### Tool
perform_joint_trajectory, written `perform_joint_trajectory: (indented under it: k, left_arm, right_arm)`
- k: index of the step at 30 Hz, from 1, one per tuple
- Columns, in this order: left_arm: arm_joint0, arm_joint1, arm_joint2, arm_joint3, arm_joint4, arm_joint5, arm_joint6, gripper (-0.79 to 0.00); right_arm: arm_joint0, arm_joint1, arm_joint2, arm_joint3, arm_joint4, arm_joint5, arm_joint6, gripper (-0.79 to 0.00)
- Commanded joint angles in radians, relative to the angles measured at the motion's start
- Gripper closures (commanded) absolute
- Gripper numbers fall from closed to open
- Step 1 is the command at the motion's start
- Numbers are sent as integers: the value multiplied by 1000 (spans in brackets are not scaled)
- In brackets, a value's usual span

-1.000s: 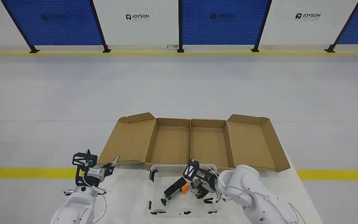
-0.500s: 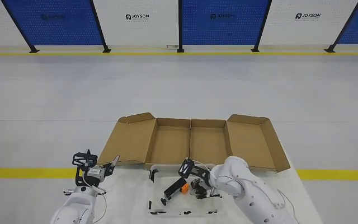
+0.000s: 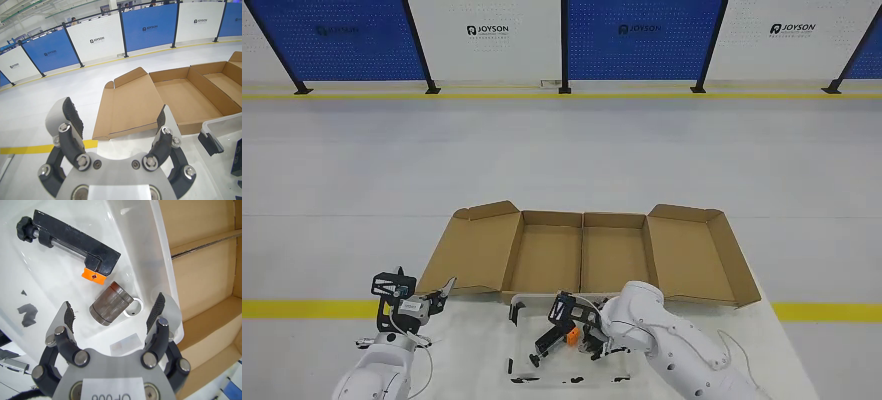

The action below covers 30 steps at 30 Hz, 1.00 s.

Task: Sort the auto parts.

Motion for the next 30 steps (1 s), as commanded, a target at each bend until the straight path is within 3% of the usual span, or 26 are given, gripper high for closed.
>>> perform_joint_trajectory:
  k: [1,11,30]
  left_arm:
    - [0,0,0,0,0,0,0,-785]
    - [0,0,0,0,0,0,0,-785]
    - [0,0,0,0,0,0,0,-785]
  right_arm:
    - [13,-8,-25,5,-10,3,-1,-785]
    - [92,-57,-128,59,-5,6,19,-785]
    - [248,-165,-235,356,132,-34,5,-785]
